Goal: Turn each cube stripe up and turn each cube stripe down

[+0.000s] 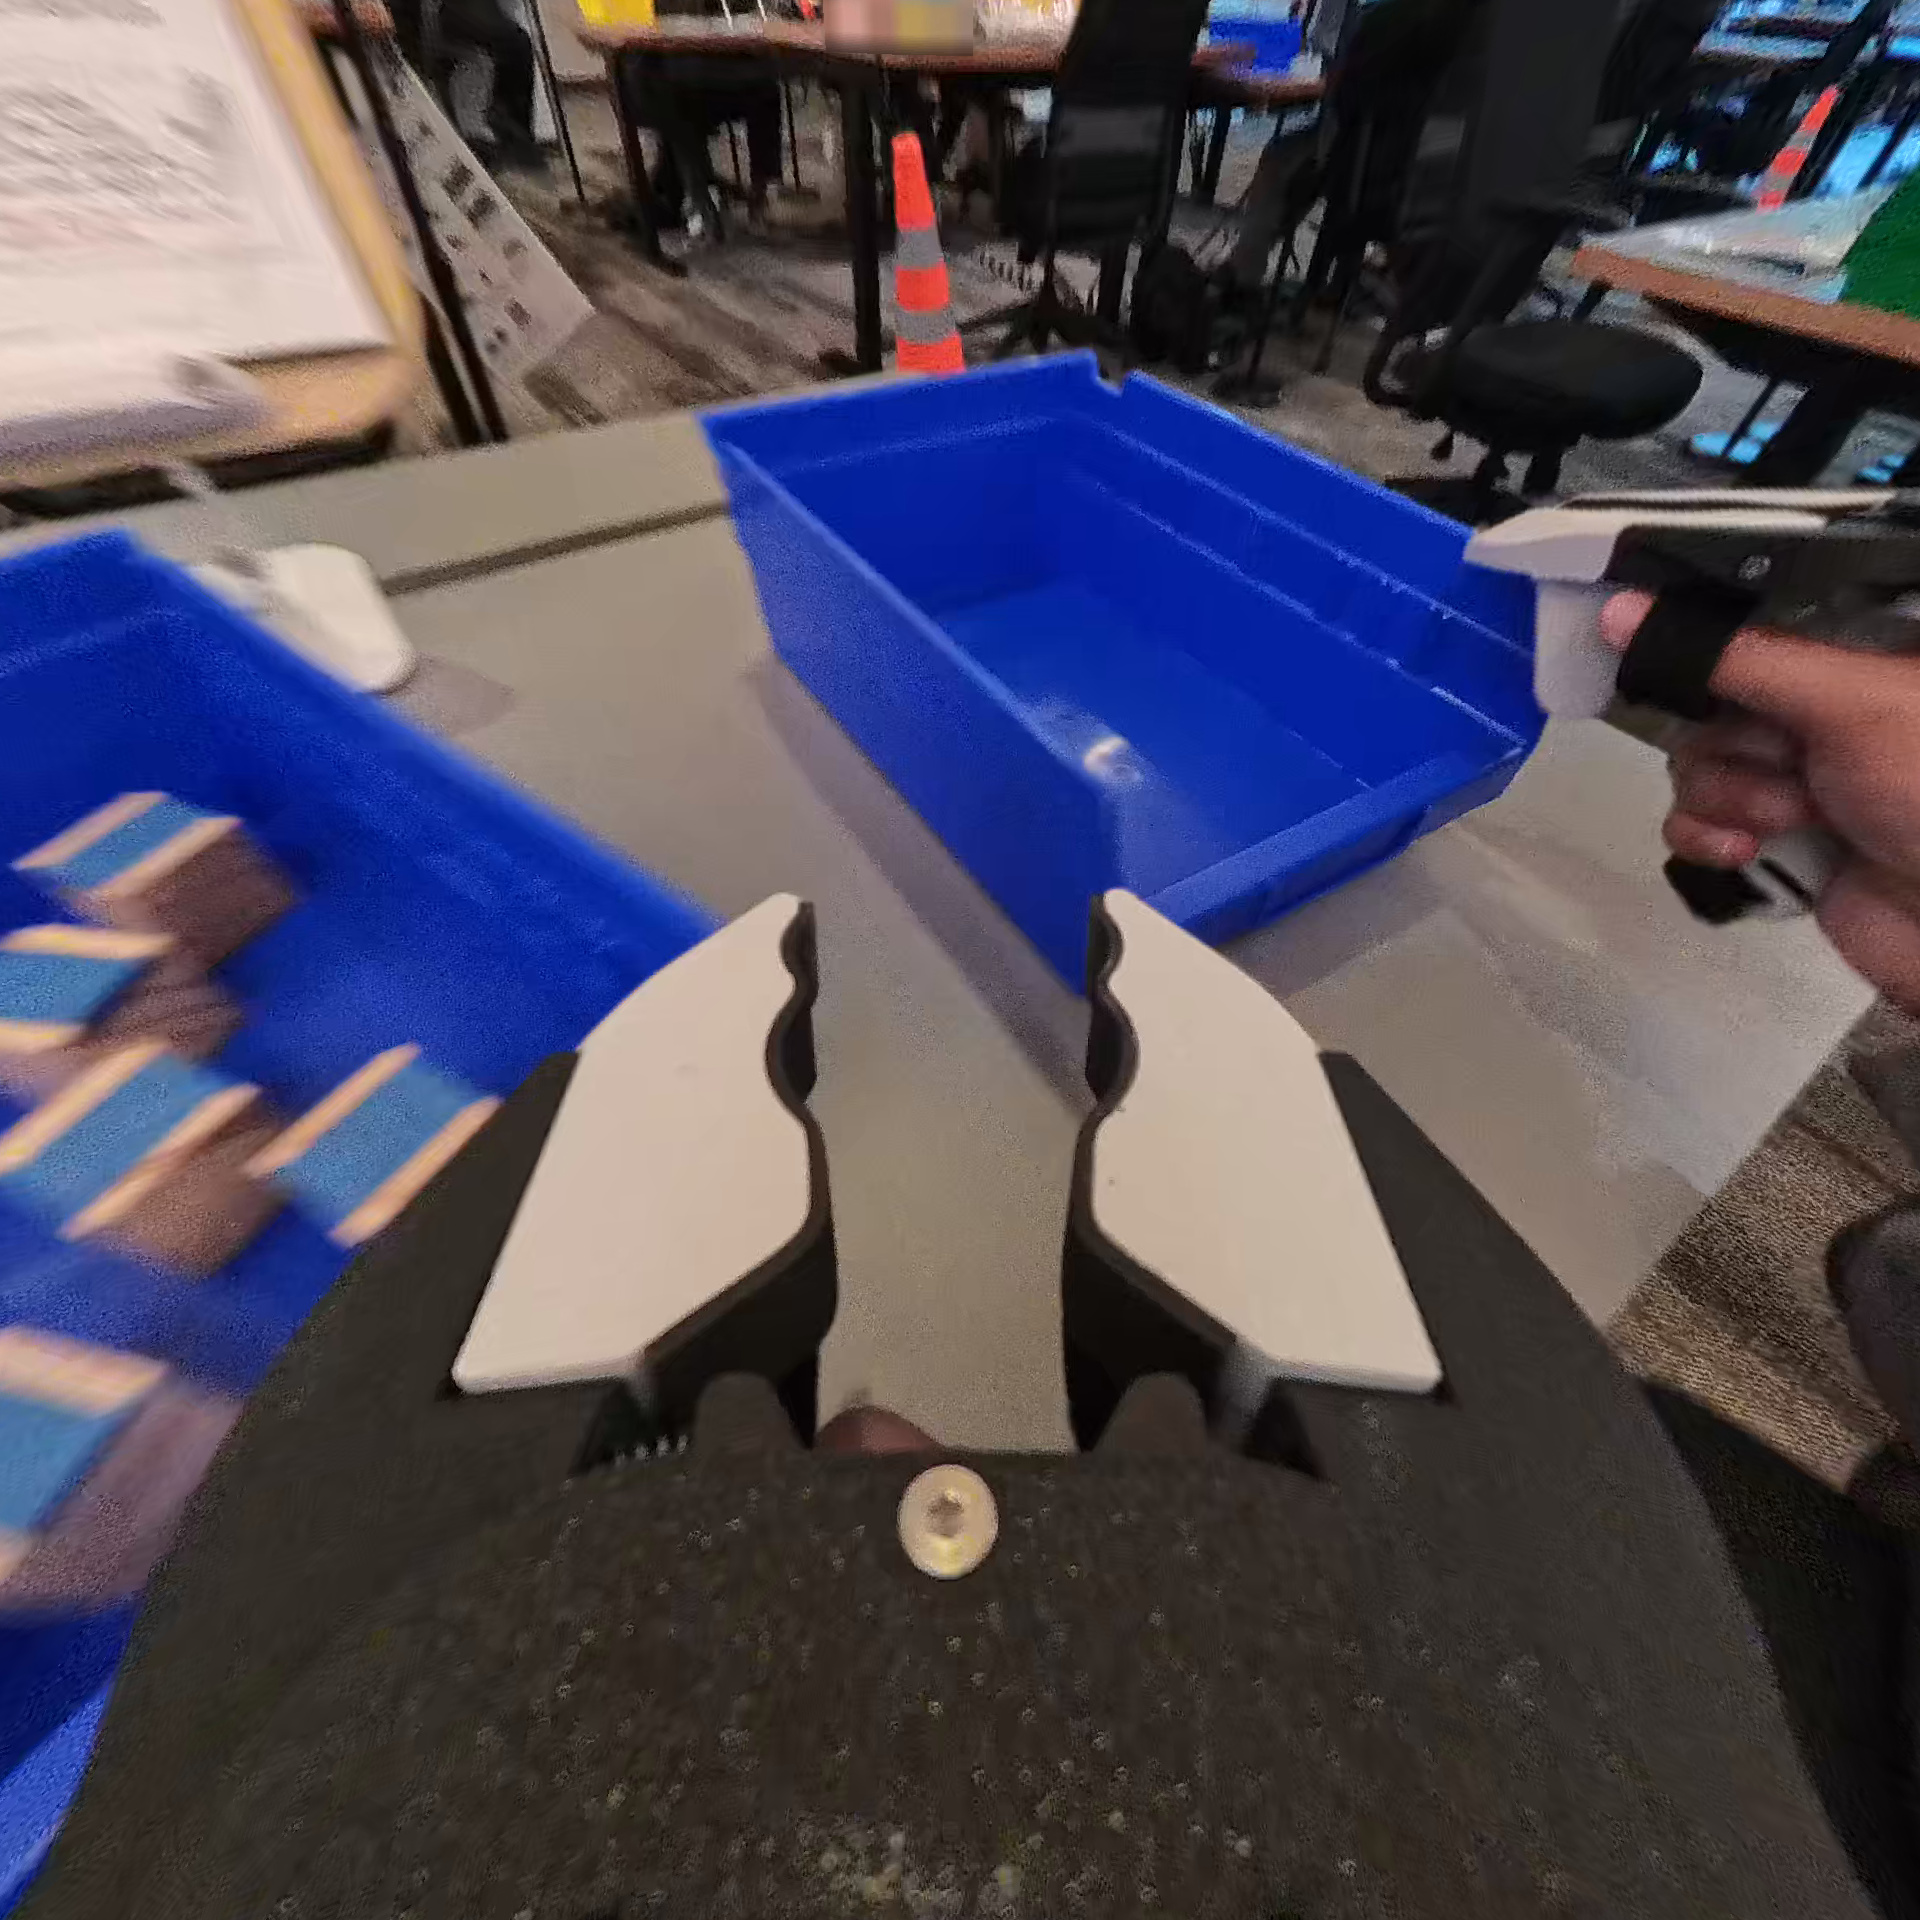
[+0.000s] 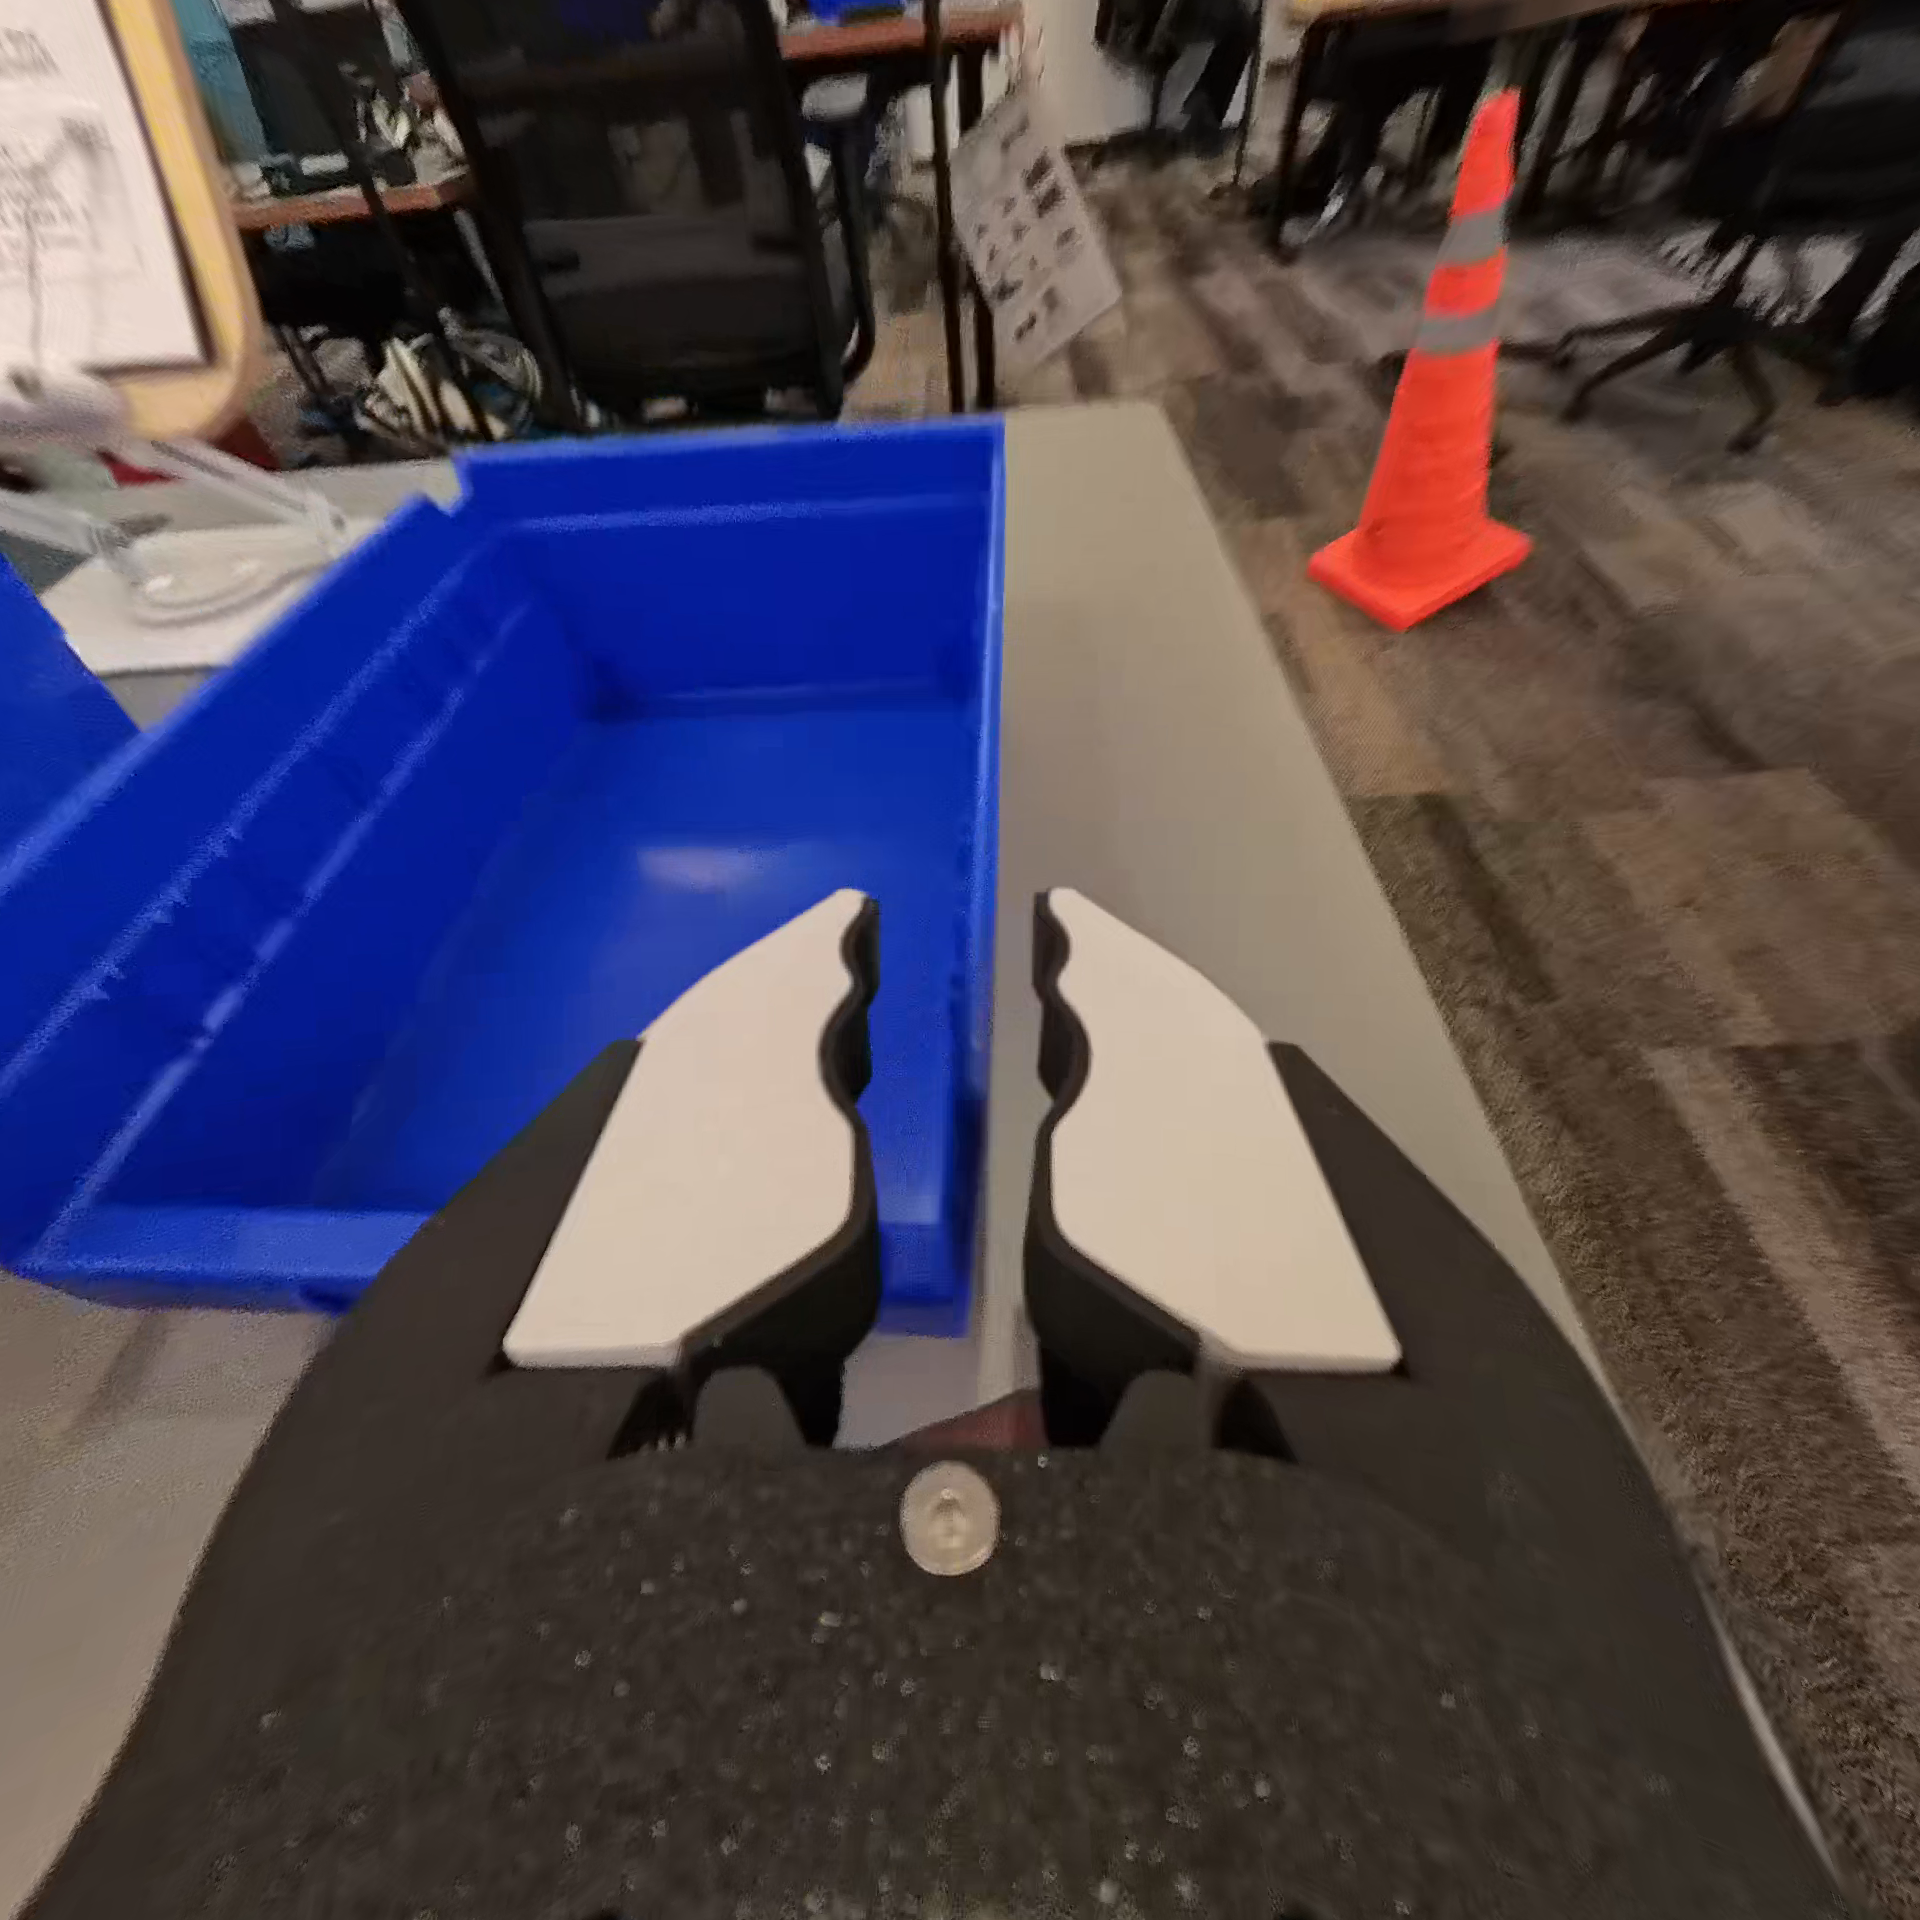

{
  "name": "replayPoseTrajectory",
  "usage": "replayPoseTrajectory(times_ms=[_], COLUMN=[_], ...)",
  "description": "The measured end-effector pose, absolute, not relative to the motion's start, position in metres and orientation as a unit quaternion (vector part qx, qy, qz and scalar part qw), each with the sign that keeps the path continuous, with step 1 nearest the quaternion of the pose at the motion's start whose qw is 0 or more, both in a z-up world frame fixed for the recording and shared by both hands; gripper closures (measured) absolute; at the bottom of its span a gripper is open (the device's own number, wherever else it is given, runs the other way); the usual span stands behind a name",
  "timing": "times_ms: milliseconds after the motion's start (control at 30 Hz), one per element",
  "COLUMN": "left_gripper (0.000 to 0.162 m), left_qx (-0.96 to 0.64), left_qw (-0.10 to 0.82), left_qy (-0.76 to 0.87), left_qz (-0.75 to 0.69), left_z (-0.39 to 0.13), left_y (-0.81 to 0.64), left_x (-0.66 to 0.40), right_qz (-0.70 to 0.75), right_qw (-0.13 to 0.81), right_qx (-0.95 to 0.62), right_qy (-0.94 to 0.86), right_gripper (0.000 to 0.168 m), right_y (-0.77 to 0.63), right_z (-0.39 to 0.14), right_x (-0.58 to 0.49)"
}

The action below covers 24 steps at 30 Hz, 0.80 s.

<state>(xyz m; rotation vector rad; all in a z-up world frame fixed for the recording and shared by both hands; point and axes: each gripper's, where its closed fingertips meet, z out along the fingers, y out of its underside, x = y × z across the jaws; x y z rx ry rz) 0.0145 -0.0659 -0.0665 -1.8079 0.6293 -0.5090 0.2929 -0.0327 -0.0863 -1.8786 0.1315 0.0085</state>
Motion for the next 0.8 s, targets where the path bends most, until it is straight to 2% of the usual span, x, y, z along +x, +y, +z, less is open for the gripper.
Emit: replayPoseTrajectory(times_ms=[133,233,333,433,467,533,567,700,800], left_gripper=[0.101,0.098,0.094,0.095,0.098,0.114,0.115,0.131,0.147], left_qx=[-0.767,-0.783,-0.813,-0.835,-0.837,-0.844,-0.846,-0.848,-0.846], left_qw=[0.585,0.598,0.560,0.524,0.522,0.510,0.506,0.512,0.521], left_qy=[0.218,0.145,0.097,0.100,0.094,0.080,0.074,0.045,0.032], left_qz=[-0.151,-0.095,-0.126,-0.131,-0.132,-0.147,-0.153,-0.133,-0.105], left_z=[-0.045,-0.057,-0.092,-0.117,-0.120,-0.125,-0.126,-0.124,-0.121], left_y=[-0.072,-0.057,-0.044,-0.032,-0.027,-0.018,-0.015,-0.010,-0.009], left_x=[-0.111,-0.191,-0.213,-0.207,-0.206,-0.202,-0.201,-0.210,-0.220], right_qz=[0.021,0.110,0.200,0.180,0.164,0.134,0.124,0.166,0.184], right_qw=[0.642,0.645,0.595,0.553,0.550,0.553,0.556,0.548,0.554], right_qx=[-0.766,-0.749,-0.762,-0.798,-0.804,-0.810,-0.811,-0.812,-0.806], right_qy=[-0.014,-0.104,-0.159,-0.157,-0.152,-0.143,-0.135,-0.108,-0.098], right_gripper=[0.132,0.127,0.122,0.115,0.115,0.116,0.117,0.123,0.134], right_y=[-0.033,-0.030,-0.027,-0.015,-0.011,-0.005,-0.002,0.006,0.006], right_z=[-0.023,-0.003,-0.029,-0.078,-0.089,-0.103,-0.107,-0.116,-0.118], right_x=[0.224,0.118,0.015,-0.030,-0.035,-0.039,-0.038,-0.044,-0.053])
